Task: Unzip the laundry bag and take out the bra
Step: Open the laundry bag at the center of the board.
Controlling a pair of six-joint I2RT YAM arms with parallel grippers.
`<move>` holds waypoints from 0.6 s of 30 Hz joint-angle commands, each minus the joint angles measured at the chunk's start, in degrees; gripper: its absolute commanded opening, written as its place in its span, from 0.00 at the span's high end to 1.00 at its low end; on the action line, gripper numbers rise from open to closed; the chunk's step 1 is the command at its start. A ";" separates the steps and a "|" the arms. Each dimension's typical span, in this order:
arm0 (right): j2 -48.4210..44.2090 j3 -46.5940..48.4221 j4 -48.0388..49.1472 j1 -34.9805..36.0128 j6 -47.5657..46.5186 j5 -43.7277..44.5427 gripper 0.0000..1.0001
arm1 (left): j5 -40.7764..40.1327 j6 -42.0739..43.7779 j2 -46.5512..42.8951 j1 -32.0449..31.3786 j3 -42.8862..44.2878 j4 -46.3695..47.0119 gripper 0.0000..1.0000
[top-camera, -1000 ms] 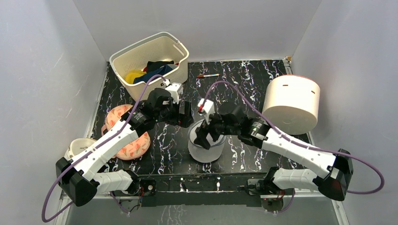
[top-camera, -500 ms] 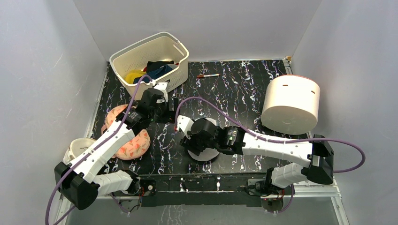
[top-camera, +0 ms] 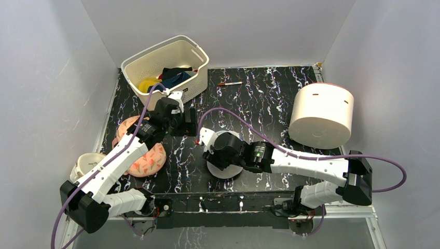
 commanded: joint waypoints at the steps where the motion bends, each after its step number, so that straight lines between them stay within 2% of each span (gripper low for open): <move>1: -0.63 -0.60 4.53 0.16 0.90 1.81 0.58 | 1.28 -0.32 -1.78 0.50 -0.47 -0.75 0.02; 8: -0.31 -0.65 5.98 0.06 0.93 1.39 0.76 | 1.13 -0.07 -1.78 0.63 -0.29 -1.38 0.02; 15: -1.59 -0.78 7.14 -0.47 1.41 1.66 1.00 | 0.80 -0.20 -2.18 0.62 -0.25 -1.91 0.02; 18: -2.87 -0.99 8.20 -1.95 2.68 3.23 1.00 | 0.84 -0.48 -2.78 0.62 -0.77 -1.69 0.02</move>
